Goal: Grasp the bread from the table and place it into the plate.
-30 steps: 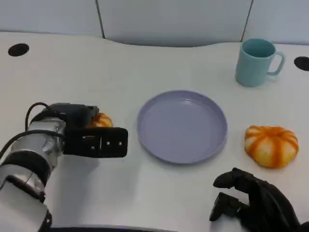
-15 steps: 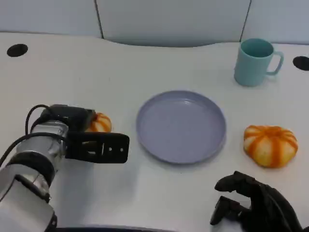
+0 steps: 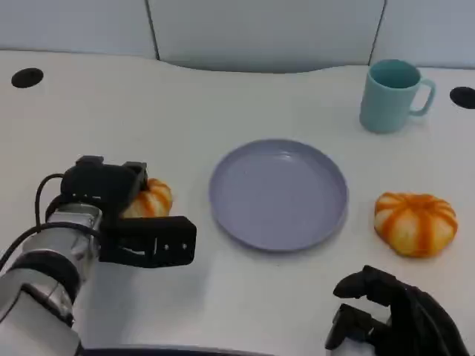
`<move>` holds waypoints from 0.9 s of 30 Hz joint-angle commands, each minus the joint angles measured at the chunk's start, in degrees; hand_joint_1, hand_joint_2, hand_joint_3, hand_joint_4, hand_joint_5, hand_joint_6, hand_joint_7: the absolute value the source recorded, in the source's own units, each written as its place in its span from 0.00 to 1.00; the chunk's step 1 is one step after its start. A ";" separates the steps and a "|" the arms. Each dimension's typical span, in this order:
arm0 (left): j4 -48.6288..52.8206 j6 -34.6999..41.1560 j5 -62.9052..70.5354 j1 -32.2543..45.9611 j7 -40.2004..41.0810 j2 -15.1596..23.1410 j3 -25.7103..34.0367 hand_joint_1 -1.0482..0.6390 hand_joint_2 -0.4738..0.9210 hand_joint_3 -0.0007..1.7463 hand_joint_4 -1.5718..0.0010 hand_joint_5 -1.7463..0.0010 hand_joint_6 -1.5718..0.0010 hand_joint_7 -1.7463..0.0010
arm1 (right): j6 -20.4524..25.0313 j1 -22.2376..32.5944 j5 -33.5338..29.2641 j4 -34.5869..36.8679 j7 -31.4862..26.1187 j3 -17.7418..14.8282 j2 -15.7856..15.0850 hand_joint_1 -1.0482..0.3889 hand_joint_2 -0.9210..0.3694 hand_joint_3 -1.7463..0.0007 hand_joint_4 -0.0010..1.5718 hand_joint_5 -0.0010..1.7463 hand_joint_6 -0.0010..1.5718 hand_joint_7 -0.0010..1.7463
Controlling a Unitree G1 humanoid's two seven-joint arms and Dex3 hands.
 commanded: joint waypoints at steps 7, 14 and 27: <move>0.54 -2.83 -3.62 1.06 -1.55 1.77 3.01 0.46 1.00 0.08 0.61 0.00 0.69 0.01 | -0.40 0.27 -0.23 -0.48 -0.89 0.14 -0.77 0.39 0.00 0.75 0.46 0.78 0.45 0.55; -0.86 -9.15 -8.91 -0.35 -0.45 3.53 8.53 0.51 1.00 0.10 0.55 0.00 0.68 0.00 | -2.00 -0.53 -0.32 0.67 -0.21 0.56 -0.63 0.38 0.00 0.73 0.44 0.80 0.44 0.57; -4.39 -19.62 -13.19 -2.07 1.36 3.26 13.43 0.55 0.96 0.10 0.48 0.00 0.60 0.00 | -1.21 -1.56 -0.51 1.67 -1.03 0.74 -0.72 0.39 0.00 0.74 0.44 0.80 0.44 0.57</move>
